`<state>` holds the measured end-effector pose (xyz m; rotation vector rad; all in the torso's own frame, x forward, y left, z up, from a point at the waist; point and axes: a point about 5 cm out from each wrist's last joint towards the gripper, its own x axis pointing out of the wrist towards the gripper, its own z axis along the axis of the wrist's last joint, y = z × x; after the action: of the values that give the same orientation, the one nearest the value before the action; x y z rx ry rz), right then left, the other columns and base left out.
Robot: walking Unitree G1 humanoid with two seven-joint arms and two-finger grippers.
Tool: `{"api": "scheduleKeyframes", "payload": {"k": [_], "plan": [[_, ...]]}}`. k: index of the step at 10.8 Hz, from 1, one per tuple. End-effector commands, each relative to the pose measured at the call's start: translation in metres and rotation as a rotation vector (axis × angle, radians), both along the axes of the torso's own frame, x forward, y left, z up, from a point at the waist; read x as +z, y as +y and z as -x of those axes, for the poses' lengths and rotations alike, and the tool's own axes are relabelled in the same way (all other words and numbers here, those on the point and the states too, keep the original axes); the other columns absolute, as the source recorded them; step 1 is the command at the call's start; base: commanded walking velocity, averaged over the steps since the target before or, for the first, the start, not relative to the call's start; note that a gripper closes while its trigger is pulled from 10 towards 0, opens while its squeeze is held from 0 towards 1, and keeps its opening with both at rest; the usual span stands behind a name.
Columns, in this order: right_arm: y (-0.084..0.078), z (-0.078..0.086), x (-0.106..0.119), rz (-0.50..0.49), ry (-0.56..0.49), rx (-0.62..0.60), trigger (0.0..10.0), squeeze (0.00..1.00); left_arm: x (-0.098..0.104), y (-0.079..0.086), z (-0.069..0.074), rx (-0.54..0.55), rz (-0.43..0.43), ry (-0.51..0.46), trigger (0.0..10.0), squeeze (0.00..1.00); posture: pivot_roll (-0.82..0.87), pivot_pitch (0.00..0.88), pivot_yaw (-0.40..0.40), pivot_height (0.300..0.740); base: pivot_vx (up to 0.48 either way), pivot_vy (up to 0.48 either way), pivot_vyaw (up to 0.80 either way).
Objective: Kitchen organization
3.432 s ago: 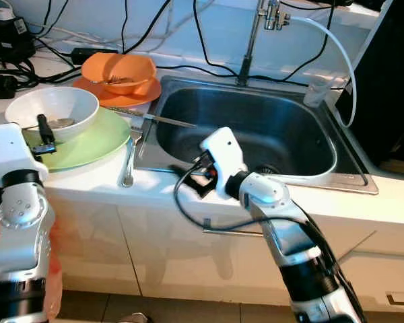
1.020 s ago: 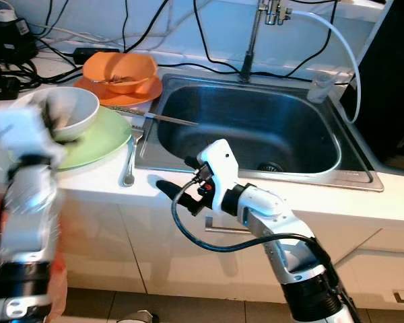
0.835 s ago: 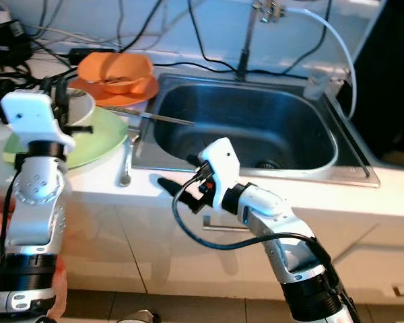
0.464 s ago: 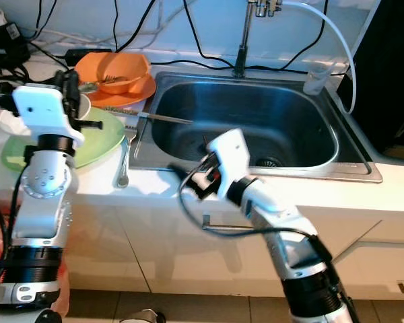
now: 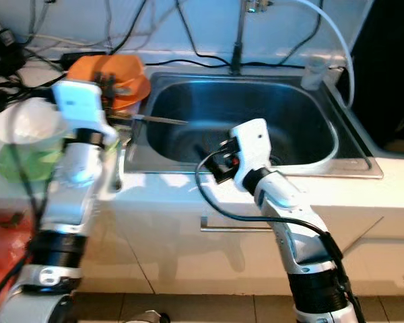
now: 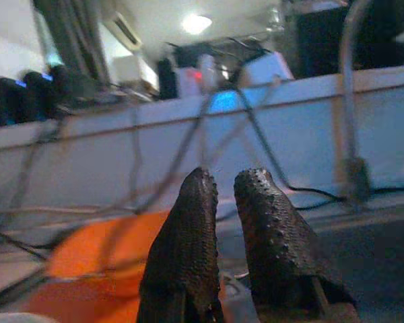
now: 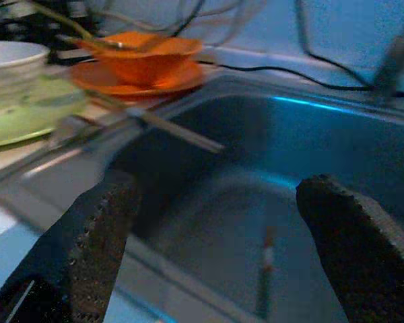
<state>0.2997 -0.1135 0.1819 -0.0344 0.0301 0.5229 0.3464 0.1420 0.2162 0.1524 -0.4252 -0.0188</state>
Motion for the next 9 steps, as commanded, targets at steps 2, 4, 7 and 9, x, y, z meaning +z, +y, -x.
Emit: {"api": "scheduleKeyframes", "payload": {"k": [2,4,7,9], "plan": [[-0.019,0.001,0.005,0.031,-0.031,-0.141,10.0,0.0,-0.001,-0.022,-0.004,-0.079,0.001,0.006,0.0,0.0,-0.05,0.0,0.071,0.74,0.0,0.0,0.0],[-0.029,0.004,0.002,0.039,-0.021,-0.199,10.0,0.0,-0.006,-0.032,-0.006,-0.111,0.009,0.028,0.0,0.0,-0.08,0.0,0.087,0.74,0.0,0.0,0.0],[-0.039,0.011,0.002,0.049,-0.034,-0.285,10.0,0.0,-0.018,-0.041,-0.009,-0.16,0.016,0.079,0.0,0.0,-0.15,0.0,0.158,0.74,0.0,0.0,0.0],[-0.037,0.021,0.001,0.039,-0.028,-0.315,10.0,0.0,-0.024,-0.036,-0.01,-0.151,0.021,0.104,0.0,0.0,-0.16,0.0,0.139,0.74,0.0,0.0,0.0]]}}
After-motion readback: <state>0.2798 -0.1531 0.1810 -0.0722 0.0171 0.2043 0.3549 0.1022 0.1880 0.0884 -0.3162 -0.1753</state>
